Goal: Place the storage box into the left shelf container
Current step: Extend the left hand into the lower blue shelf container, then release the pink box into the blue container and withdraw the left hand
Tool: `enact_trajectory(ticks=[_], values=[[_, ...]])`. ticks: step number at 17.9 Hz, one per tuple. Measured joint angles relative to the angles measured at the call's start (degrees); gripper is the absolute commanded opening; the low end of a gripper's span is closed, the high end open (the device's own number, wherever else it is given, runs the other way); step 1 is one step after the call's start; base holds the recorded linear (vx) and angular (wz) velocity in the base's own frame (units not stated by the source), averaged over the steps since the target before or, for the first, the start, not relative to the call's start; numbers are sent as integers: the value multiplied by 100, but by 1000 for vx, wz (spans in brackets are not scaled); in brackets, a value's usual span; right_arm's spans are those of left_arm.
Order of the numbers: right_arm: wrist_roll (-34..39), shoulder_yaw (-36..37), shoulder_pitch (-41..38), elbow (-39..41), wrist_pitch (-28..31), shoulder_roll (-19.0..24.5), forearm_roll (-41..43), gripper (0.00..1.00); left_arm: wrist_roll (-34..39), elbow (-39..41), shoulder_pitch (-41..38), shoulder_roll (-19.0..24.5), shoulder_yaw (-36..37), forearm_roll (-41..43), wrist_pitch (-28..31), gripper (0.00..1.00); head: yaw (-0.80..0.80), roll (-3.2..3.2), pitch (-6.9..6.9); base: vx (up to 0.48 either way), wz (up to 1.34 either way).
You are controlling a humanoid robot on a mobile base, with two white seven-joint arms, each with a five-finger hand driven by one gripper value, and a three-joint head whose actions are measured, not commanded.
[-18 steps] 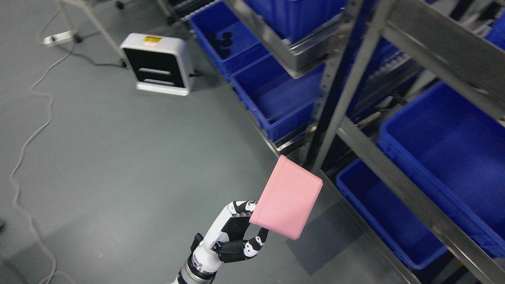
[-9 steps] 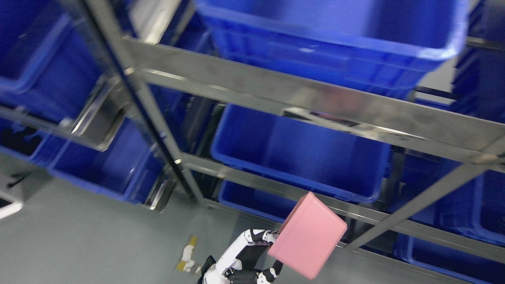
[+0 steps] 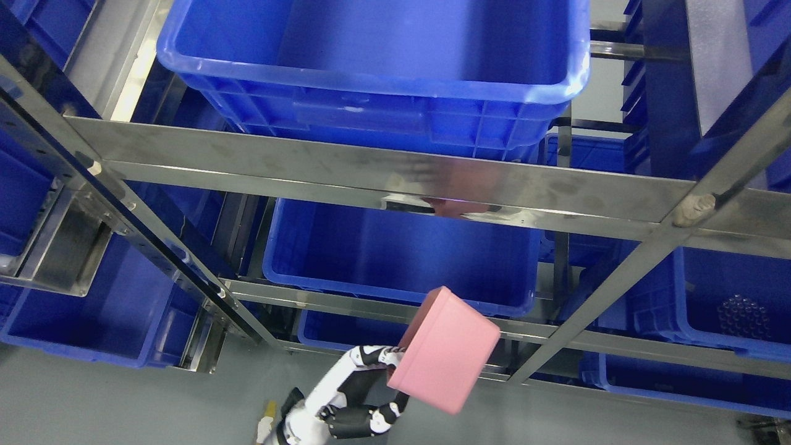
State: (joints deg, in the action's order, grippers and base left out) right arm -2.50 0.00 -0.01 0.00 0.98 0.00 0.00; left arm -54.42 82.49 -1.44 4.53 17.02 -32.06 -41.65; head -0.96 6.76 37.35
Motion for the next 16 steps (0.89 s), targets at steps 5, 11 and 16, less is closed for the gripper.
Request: enact_trajectory(ticks=[5,11,16], values=[[0,0,1,0,8,0,0,100,7,-416,883,295,-359,920,612,5,0,0,0,-1,40],[0,0,1,0,20,0,0,100,7,-1356,2459,278,-632,2188,978,5,0,0,0,0,3],[0,0,1,0,23,0,0,100,26,-2267,3539,33,-760,3381,1010,5,0,0,0,0,0]])
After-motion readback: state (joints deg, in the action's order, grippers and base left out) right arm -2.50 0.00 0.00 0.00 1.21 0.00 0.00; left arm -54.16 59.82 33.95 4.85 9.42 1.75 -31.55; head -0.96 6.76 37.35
